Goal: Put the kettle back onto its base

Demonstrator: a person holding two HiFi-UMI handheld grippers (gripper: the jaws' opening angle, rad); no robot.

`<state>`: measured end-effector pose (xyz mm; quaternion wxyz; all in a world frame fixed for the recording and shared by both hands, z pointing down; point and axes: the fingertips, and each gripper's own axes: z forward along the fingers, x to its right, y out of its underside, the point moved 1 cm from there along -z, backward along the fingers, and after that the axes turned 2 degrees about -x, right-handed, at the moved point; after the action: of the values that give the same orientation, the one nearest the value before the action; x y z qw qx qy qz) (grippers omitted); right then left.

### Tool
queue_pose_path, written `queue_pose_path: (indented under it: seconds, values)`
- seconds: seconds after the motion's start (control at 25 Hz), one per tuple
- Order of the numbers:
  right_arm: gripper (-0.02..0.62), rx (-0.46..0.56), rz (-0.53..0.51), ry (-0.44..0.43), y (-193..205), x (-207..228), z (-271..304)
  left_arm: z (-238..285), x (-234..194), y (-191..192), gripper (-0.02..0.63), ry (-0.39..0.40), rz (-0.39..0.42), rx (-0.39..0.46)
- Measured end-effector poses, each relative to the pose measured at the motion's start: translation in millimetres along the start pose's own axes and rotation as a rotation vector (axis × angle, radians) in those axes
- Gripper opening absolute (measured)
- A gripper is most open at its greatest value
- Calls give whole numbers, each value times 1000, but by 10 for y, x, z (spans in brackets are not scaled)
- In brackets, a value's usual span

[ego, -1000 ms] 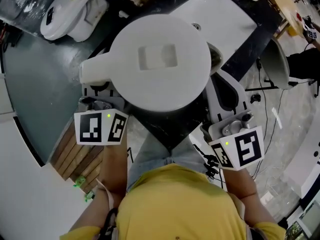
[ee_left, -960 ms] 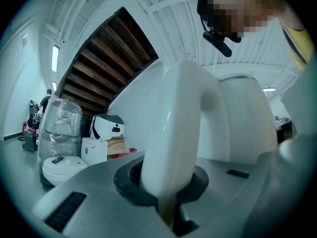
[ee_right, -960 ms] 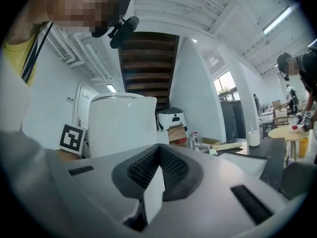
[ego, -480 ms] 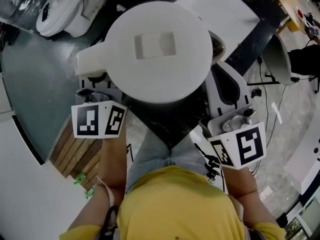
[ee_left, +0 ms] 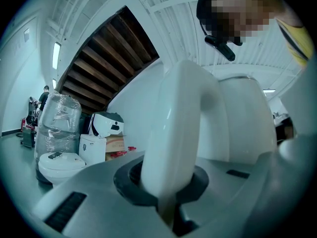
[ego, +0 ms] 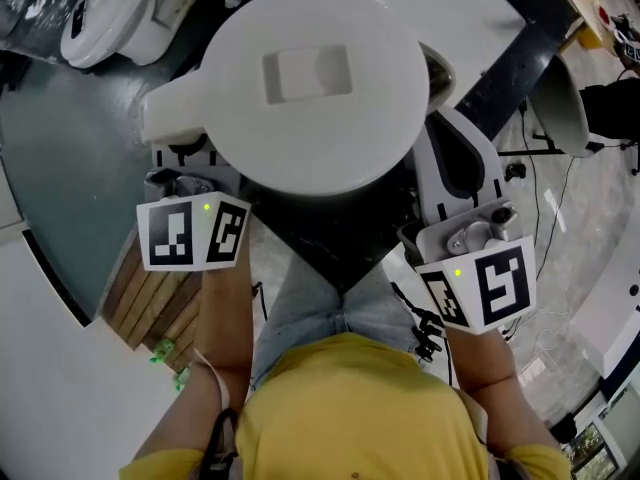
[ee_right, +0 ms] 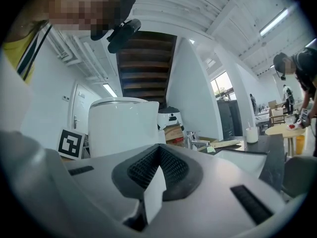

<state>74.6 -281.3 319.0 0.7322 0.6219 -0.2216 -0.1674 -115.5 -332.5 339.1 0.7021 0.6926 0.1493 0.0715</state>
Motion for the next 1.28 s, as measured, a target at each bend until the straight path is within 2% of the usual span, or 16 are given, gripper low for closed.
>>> queue_pose_path:
  seconds: [0.6, 1.28]
  values:
    - [15, -15, 13, 28, 55, -22, -3, -34, -24, 100, 31, 8, -21, -19]
    - [15, -16, 28, 36, 69, -59, 24, -59, -37, 112, 29, 30, 44, -1]
